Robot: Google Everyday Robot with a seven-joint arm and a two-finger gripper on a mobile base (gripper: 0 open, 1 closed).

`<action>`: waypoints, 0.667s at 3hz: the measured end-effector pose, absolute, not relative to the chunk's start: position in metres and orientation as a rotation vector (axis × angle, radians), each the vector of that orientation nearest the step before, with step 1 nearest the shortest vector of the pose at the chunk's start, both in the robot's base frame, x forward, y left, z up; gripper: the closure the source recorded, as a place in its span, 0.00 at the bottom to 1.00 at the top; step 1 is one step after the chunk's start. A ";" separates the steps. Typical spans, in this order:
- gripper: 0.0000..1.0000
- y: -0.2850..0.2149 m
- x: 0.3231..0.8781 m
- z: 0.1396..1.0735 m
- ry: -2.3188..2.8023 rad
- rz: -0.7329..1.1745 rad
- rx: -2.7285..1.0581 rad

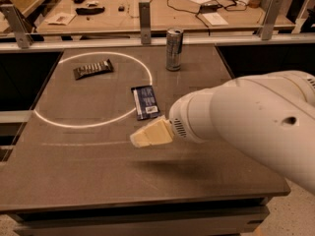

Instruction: Pick rxbar blueberry

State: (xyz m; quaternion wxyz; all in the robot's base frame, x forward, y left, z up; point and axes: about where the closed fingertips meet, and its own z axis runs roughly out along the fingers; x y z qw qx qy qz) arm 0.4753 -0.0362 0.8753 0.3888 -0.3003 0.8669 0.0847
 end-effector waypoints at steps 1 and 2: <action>0.00 -0.026 0.487 0.860 2.273 0.168 -0.783; 0.00 -0.015 0.500 0.843 2.329 0.125 -0.765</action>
Offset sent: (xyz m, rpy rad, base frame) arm 0.0399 0.0344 -0.0539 -0.1145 0.1456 -0.1166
